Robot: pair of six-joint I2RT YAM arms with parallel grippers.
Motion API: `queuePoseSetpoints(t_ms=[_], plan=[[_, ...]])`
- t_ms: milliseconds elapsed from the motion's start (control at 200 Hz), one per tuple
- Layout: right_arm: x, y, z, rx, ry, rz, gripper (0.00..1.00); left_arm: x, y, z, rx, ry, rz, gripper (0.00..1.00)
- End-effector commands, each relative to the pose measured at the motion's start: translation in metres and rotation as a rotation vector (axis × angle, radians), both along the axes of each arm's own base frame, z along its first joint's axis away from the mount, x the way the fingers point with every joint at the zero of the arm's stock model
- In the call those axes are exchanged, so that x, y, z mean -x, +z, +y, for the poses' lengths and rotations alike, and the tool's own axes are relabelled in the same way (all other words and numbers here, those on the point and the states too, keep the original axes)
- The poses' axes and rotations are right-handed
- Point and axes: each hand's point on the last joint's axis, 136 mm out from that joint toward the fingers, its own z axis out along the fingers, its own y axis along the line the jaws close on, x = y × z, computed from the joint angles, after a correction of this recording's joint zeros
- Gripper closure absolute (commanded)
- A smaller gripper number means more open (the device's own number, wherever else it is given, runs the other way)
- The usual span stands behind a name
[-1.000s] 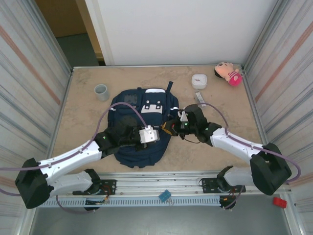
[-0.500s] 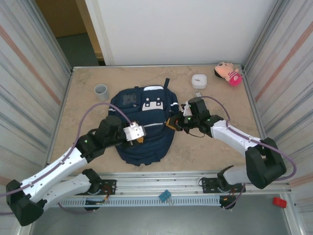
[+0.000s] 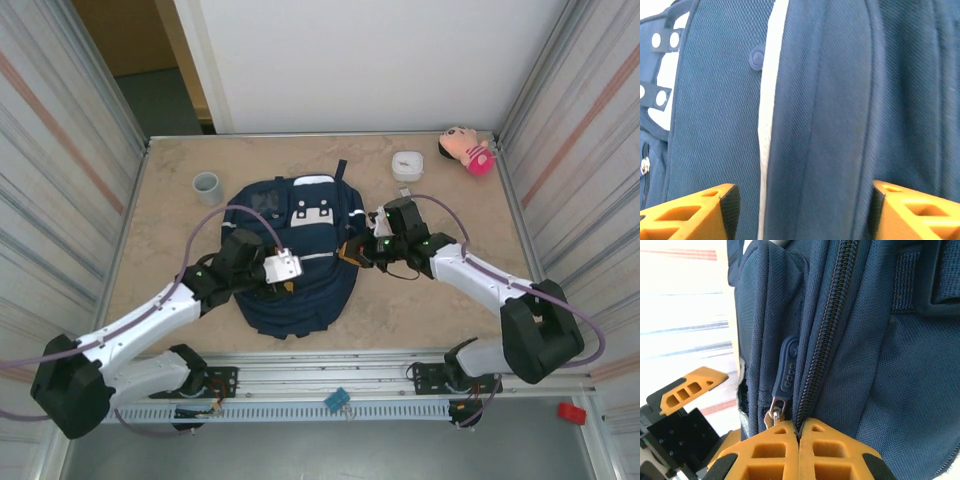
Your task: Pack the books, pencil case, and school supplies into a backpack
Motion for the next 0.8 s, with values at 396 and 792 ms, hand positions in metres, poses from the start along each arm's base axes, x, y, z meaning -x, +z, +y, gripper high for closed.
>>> queuePoseSetpoints(t_ms=[396,792], plan=[[0.004,0.017,-0.023,0.07,0.008,-0.157,0.46,-0.011,0.041,-0.024,0.298,0.103,0.036,1.0],[0.05,0.054,0.007,-0.057,-0.096,-0.139,0.38,-0.017,0.062,-0.015,0.373,0.188,-0.011,1.0]])
